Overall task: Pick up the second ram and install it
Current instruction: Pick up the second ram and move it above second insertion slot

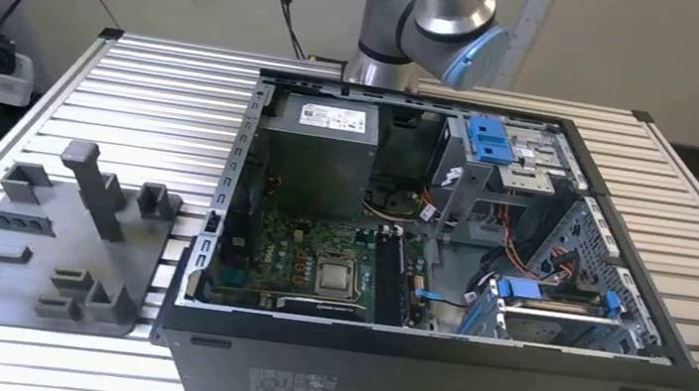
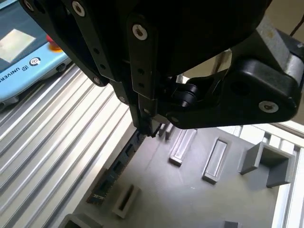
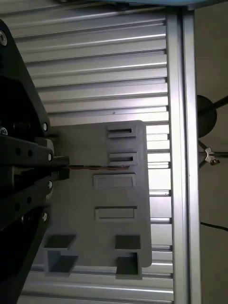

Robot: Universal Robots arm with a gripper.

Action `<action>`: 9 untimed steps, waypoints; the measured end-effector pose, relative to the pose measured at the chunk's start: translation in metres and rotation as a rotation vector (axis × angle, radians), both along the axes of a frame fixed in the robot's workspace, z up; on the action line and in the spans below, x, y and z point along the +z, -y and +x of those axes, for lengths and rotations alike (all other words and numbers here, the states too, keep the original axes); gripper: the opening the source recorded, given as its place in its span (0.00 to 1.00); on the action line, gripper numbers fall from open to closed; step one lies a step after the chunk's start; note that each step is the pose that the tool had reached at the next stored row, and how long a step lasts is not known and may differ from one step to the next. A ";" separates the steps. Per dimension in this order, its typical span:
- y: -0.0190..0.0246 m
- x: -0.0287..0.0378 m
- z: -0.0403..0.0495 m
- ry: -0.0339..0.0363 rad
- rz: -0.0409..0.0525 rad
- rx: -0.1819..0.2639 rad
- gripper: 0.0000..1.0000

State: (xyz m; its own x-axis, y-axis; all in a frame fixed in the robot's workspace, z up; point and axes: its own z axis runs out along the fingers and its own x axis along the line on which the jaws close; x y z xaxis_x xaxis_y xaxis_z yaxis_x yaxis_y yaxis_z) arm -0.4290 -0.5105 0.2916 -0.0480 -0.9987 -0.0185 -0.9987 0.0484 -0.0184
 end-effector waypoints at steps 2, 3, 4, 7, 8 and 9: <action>0.0000 0.0037 0.0001 0.0000 0.0000 0.000 0.14; 0.0001 0.0055 0.0001 0.0000 0.0000 0.000 0.14; 0.0000 0.0074 0.0000 0.0001 0.0001 0.000 0.14; 0.0001 0.0119 0.0000 0.0002 0.0000 -0.001 0.14; 0.0000 0.0133 0.0000 0.0003 0.0001 -0.002 0.14; 0.0000 0.0150 0.0000 0.0003 0.0002 -0.002 0.14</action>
State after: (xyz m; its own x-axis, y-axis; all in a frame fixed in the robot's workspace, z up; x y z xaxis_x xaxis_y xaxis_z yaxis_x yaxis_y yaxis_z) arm -0.4289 -0.5106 0.3066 -0.0499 -0.9986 -0.0187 -0.9986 0.0502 -0.0188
